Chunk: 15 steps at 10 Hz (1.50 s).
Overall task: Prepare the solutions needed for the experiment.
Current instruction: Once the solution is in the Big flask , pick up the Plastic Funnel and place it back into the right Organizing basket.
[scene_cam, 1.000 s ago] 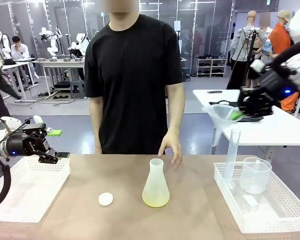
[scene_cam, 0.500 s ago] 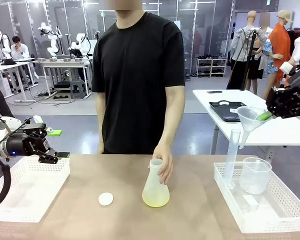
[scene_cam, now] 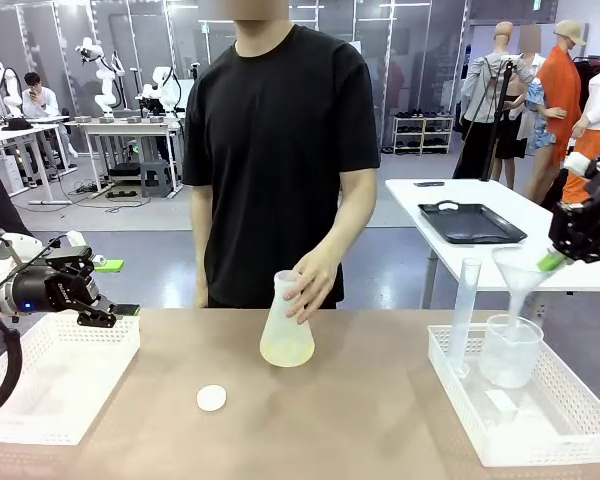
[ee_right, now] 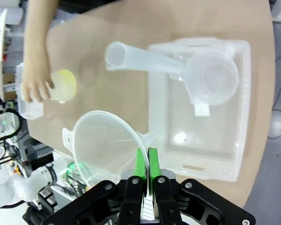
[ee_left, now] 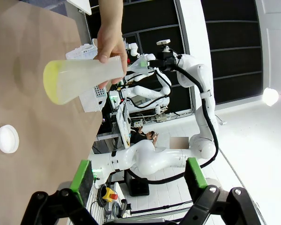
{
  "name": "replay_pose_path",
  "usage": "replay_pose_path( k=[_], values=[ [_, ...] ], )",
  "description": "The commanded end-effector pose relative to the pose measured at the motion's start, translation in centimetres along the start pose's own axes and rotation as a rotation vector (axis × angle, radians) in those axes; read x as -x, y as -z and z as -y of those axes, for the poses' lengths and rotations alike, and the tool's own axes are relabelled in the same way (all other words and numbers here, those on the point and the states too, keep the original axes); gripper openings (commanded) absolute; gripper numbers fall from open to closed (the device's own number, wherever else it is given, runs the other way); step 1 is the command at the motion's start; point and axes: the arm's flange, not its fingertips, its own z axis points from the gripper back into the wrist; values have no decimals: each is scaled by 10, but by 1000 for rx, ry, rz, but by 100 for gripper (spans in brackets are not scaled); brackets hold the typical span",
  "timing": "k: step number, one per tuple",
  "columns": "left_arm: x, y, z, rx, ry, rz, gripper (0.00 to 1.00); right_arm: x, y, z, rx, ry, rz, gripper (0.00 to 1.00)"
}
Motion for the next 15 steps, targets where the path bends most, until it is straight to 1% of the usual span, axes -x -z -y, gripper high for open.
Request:
replay_pose_path(
  k=[1, 3, 5, 6, 9, 10, 11, 13, 15],
  values=[
    [-3, 3, 1, 8, 3, 15, 100, 29, -8, 7, 63, 9, -50, 0],
    [-3, 3, 1, 8, 3, 15, 100, 41, -13, 15, 65, 61, -102, 0],
    [-3, 3, 1, 8, 3, 15, 100, 46, 0, 18, 72, 88, -150, 0],
    [-3, 3, 1, 8, 3, 15, 100, 51, 92, 42, 84, 93, -145, 0],
    [-3, 3, 1, 8, 3, 15, 100, 44, 141, 43, 107, 115, -142, 0],
    [-3, 3, 1, 8, 3, 15, 100, 40, 149, 42, 108, 117, -105, 0],
    [-3, 3, 1, 8, 3, 15, 100, 39, 150, 39, 97, 127, -99, 0],
    [-3, 3, 1, 8, 3, 15, 100, 35, 149, 34, 96, 129, -104, 0],
    [-3, 3, 1, 8, 3, 15, 100, 30, 148, 33, 126, 154, -126, 0]
  ],
)
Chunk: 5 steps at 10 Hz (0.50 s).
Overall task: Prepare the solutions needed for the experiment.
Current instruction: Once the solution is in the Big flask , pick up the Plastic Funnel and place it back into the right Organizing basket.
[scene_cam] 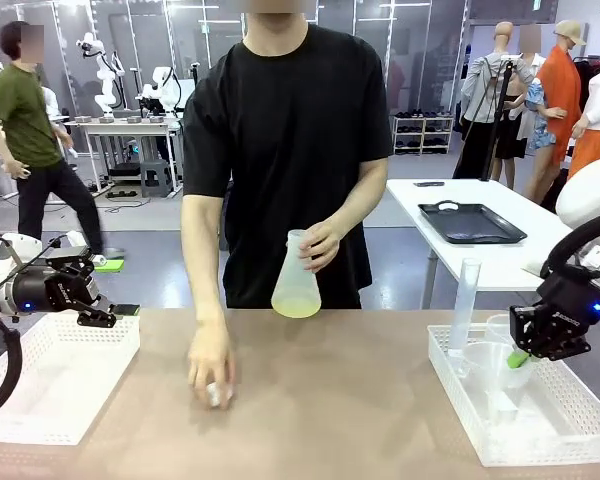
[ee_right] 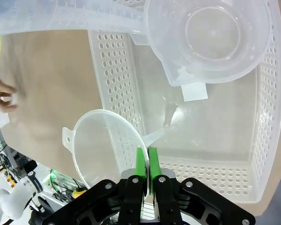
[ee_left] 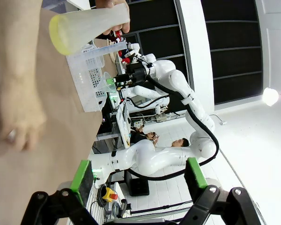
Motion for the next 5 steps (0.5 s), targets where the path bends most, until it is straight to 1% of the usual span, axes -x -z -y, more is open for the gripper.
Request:
replay_pose_path(
  k=[1, 2, 3, 4, 5],
  values=[
    [-3, 2, 1, 8, 3, 16, 100, -10, 0, -5, 35, 53, -21, 6],
    [-3, 2, 1, 8, 3, 16, 100, -14, -2, -5, 30, 62, -27, 23],
    [-3, 2, 1, 8, 3, 16, 100, -17, -3, -4, 29, 78, -16, 26],
    [-3, 2, 1, 8, 3, 16, 100, -18, -4, -3, 28, 79, -14, 43],
    [-3, 2, 1, 8, 3, 16, 100, -18, -5, -3, 30, 79, -11, 46]
  ],
)
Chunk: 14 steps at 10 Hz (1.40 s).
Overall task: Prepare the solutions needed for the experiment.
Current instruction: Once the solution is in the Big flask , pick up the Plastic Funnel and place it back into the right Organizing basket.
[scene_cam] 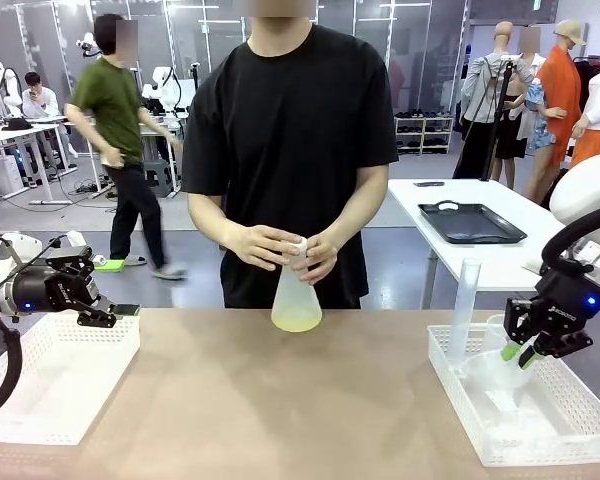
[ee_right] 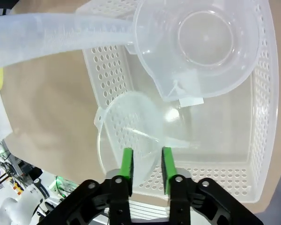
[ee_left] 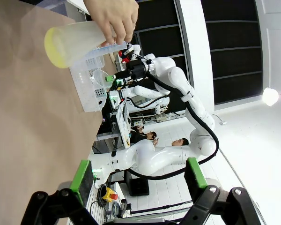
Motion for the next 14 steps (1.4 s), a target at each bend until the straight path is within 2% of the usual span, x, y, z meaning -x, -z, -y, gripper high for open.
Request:
replay_pose_path(
  k=[1, 2, 3, 14],
  values=[
    [-3, 2, 1, 8, 3, 16, 100, -3, -3, -1, 23, 27, 10, 63],
    [-3, 2, 1, 8, 3, 16, 100, -2, -5, -1, 26, 27, 16, 66],
    [-3, 2, 1, 8, 3, 16, 100, -1, -1, 0, 0, 3, 3, 83],
    [-3, 2, 1, 8, 3, 16, 100, -1, -1, 0, 0, 3, 3, 83]
  ],
)
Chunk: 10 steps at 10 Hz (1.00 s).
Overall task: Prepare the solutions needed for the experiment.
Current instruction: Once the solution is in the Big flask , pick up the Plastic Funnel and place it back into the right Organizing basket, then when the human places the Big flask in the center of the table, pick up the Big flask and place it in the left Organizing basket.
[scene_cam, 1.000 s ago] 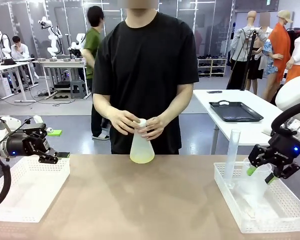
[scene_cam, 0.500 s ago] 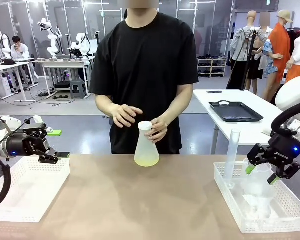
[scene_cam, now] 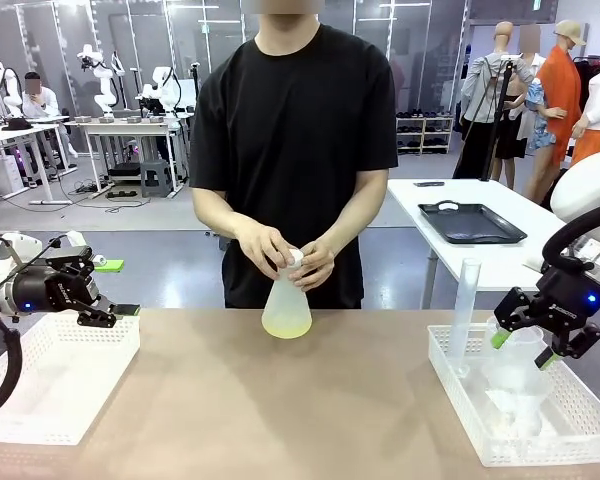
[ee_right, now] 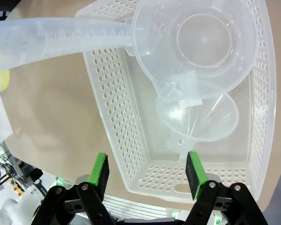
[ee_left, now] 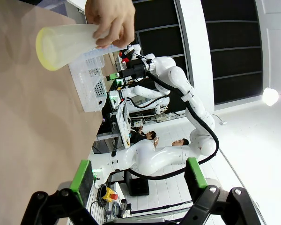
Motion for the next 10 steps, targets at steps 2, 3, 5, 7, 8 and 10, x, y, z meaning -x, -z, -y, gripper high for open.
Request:
replay_pose_path(
  k=[2, 3, 5, 7, 8, 10],
  values=[
    [-3, 2, 1, 8, 3, 15, 100, 0, 0, -1, 0, -1, 0, 83],
    [-3, 2, 1, 8, 3, 15, 100, 0, 0, -1, 0, -1, 0, 83],
    [-3, 2, 1, 8, 3, 15, 100, 0, 0, -1, 0, -1, 0, 83],
    [-3, 2, 1, 8, 3, 15, 100, 0, 0, -1, 0, -1, 0, 83],
    [-3, 2, 1, 8, 3, 15, 100, 0, 0, -1, 0, -1, 0, 83],
    [-3, 2, 1, 8, 3, 15, 100, 0, 0, 0, 0, 0, 0, 83]
  ],
)
